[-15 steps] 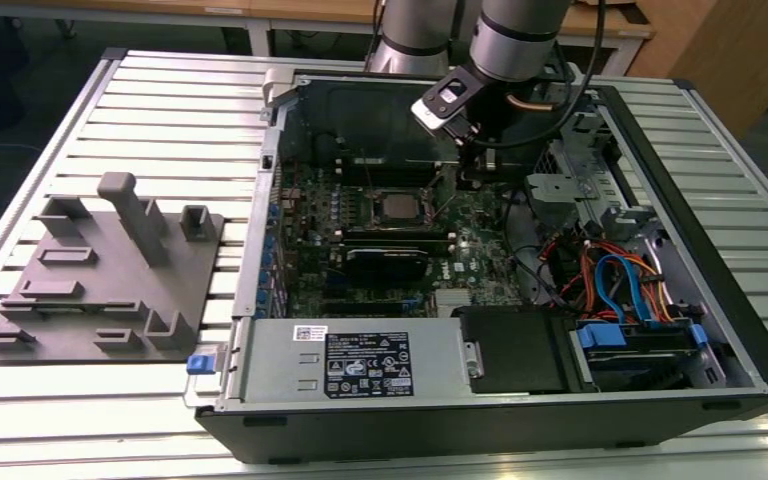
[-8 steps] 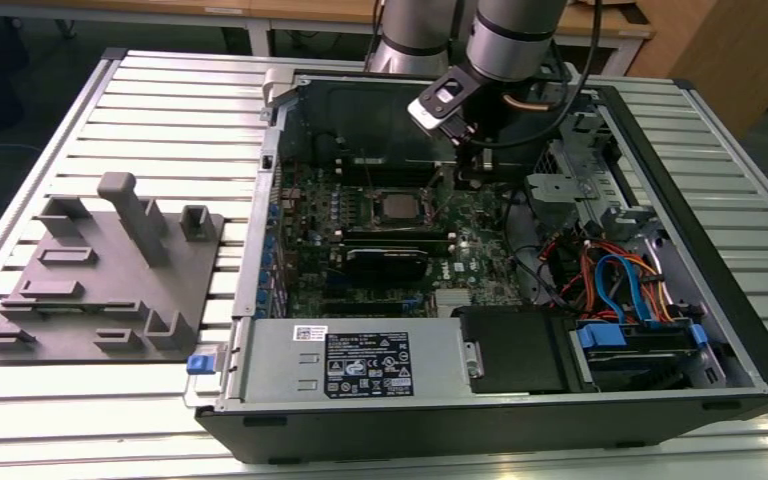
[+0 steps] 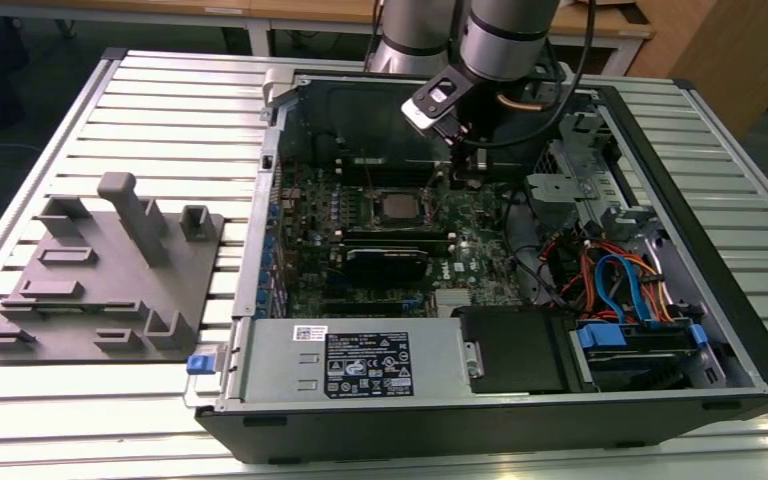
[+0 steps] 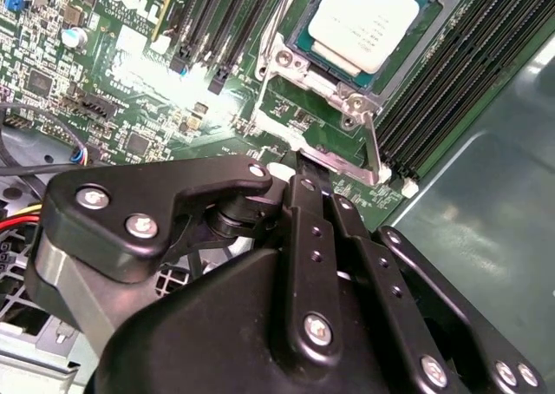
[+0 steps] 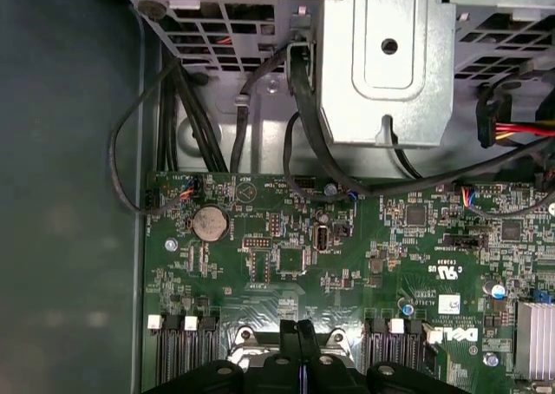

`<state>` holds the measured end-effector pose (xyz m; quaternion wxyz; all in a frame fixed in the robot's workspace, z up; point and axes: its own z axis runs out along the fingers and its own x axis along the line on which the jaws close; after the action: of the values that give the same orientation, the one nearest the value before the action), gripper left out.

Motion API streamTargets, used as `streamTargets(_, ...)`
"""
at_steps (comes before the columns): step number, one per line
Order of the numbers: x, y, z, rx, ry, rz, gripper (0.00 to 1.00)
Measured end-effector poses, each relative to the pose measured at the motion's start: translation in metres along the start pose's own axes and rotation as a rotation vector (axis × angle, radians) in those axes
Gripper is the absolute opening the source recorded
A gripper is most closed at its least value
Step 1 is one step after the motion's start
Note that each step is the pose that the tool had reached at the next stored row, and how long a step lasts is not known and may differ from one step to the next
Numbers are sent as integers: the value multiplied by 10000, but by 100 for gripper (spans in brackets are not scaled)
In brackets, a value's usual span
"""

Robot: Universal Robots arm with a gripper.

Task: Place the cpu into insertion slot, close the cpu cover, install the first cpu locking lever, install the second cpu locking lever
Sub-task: 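Close the cpu cover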

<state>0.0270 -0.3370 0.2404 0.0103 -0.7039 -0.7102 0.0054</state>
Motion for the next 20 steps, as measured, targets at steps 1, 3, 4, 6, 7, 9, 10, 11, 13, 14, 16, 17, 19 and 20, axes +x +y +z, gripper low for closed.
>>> streamTargets(1, 0, -6, 0, 0, 0, 0, 10)
streamTargets(3, 0, -22, 0, 0, 0, 0, 10)
streamTargets(4, 0, -30, 1, 0, 0, 0, 10)
streamTargets(6, 0, -44, 1, 0, 0, 0, 10)
streamTargets(7, 1, -50, 1, 0, 0, 0, 10)
streamTargets(9, 1, -62, 1, 0, 0, 0, 10)
streamTargets(10, 1, -68, 2, 0, 0, 1, 10)
streamTargets(11, 1, -72, 2, 0, 0, 0, 10)
streamTargets(13, 1, -75, 2, 0, 0, 1, 10)
streamTargets(14, 1, -75, 2, 0, -1, 0, 10)
streamTargets(16, 1, -77, 2, 0, 0, 1, 10)
streamTargets(17, 1, -79, 2, 0, 0, 2, 10)
streamTargets(19, 1, -86, 2, 0, 0, 0, 10)
streamTargets(20, 1, -92, 2, 0, 0, 1, 10)
